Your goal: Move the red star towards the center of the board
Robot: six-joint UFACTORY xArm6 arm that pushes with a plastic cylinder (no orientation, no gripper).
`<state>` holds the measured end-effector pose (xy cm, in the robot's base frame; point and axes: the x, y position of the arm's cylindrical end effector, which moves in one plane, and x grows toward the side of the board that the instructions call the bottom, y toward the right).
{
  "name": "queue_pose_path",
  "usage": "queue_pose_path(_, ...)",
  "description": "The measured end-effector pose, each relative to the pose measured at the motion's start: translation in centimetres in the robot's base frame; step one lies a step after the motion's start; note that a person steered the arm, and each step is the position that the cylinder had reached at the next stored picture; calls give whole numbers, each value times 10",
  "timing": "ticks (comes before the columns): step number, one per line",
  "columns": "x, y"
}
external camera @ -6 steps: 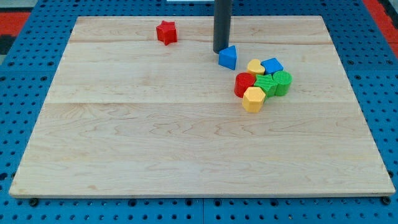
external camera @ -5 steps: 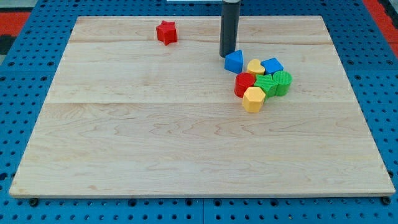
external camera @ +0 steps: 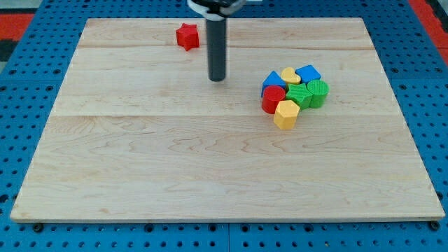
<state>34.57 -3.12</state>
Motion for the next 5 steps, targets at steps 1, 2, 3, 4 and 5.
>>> queue_pose_path(1,-26,-58)
queue_pose_path(2,-59,-111)
queue_pose_path(3,-113,-91)
queue_pose_path(4,-119,-55)
queue_pose_path(5,-116,-10)
